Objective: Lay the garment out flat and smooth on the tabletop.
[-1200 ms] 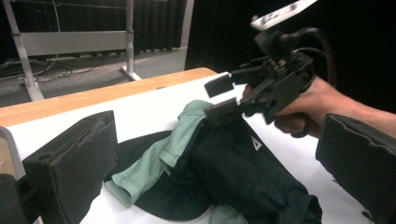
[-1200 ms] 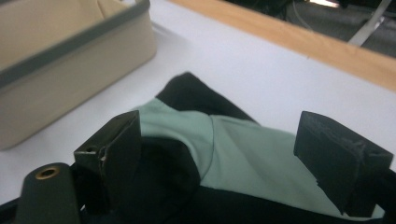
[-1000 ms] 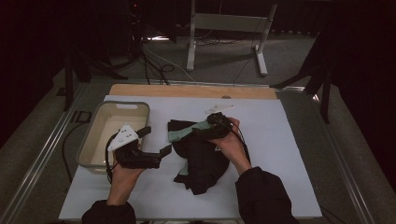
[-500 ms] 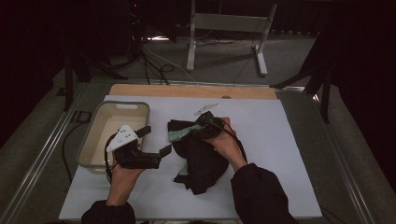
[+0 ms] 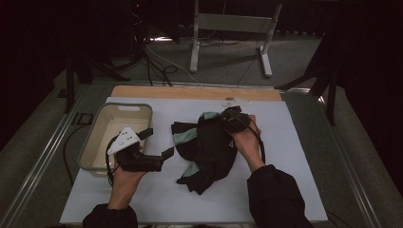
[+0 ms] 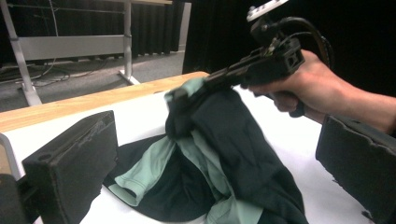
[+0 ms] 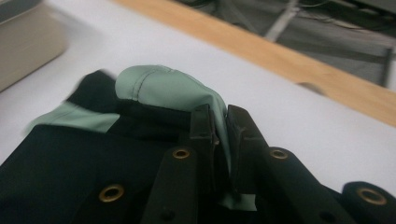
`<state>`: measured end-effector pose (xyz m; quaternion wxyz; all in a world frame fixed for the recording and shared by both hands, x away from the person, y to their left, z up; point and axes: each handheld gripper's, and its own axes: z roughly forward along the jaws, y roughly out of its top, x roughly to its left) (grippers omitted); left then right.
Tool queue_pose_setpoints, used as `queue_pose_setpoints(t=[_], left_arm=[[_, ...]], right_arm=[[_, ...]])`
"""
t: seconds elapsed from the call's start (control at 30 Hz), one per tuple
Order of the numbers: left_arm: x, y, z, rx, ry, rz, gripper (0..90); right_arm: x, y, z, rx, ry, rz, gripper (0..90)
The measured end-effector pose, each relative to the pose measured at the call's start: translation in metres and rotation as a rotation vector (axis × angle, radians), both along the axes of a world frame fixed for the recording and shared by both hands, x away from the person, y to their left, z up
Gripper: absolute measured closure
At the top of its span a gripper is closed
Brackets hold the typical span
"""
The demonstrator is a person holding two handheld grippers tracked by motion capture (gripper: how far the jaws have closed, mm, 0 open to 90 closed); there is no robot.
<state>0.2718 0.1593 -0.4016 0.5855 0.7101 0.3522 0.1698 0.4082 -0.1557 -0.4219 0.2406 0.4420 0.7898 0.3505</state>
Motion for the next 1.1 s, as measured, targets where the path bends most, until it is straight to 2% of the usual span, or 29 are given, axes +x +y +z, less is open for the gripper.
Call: queue_pose_setpoints(t=[0.07, 0.2, 0.4, 0.5, 0.53, 0.57, 0.6, 0.67, 0.7, 0.73, 0.77, 0.87, 0.93, 1.0, 1.1], left_arm=[[0.000, 0.000, 0.000, 0.001, 0.000, 0.000, 0.2], [0.000, 0.000, 0.000, -0.002, 0.000, 0.001, 0.2], [0.001, 0.000, -0.001, -0.004, 0.004, 0.002, 0.2], [0.001, 0.001, -0.002, -0.007, 0.007, 0.002, 0.2], [0.001, 0.001, -0.002, -0.007, 0.007, 0.002, 0.2], [0.002, 0.000, -0.003, -0.009, 0.011, 0.001, 0.2], [0.002, 0.000, -0.003, -0.009, 0.011, 0.001, 0.2], [0.002, -0.001, -0.004, -0.002, 0.014, -0.003, 0.2], [0.002, -0.002, -0.004, -0.001, 0.014, -0.003, 0.2], [0.001, -0.003, -0.004, -0.001, 0.014, -0.004, 0.2], [0.001, -0.003, -0.004, 0.000, 0.013, -0.005, 0.2], [0.001, -0.003, -0.003, 0.005, 0.008, -0.006, 0.2], [0.001, 0.000, -0.002, -0.005, 0.008, -0.002, 0.2], [0.001, 0.001, -0.002, -0.009, 0.009, 0.003, 0.2], [0.001, 0.001, -0.002, -0.009, 0.008, 0.003, 0.2]], right_arm=[[0.002, -0.013, 0.002, 0.001, -0.015, -0.053, 81.5], [0.006, -0.038, 0.006, 0.012, -0.014, -0.125, 81.5], [0.009, -0.071, 0.008, -0.017, -0.008, -0.214, 81.9], [0.010, -0.086, 0.008, 0.021, 0.004, -0.273, 82.0], [0.010, -0.086, 0.008, 0.021, 0.004, -0.273, 82.0], [0.009, -0.088, 0.004, 0.038, 0.035, -0.232, 81.7], [0.009, -0.088, 0.004, 0.038, 0.035, -0.232, 81.7], [0.006, -0.081, 0.002, 0.028, 0.023, -0.186, 81.5], [0.005, -0.074, 0.002, 0.040, 0.022, -0.155, 80.3], [0.005, -0.074, 0.002, 0.040, 0.022, -0.155, 80.3], [0.005, -0.070, 0.002, 0.046, 0.028, -0.132, 78.7], [0.003, -0.060, 0.003, 0.031, 0.022, -0.106, 62.8], [0.000, -0.057, 0.004, 0.068, 0.036, -0.070, 46.1], [-0.006, -0.054, 0.006, 0.088, 0.032, -0.048, 36.1], [-0.020, -0.051, 0.011, 0.079, -0.005, -0.019, 29.4]])
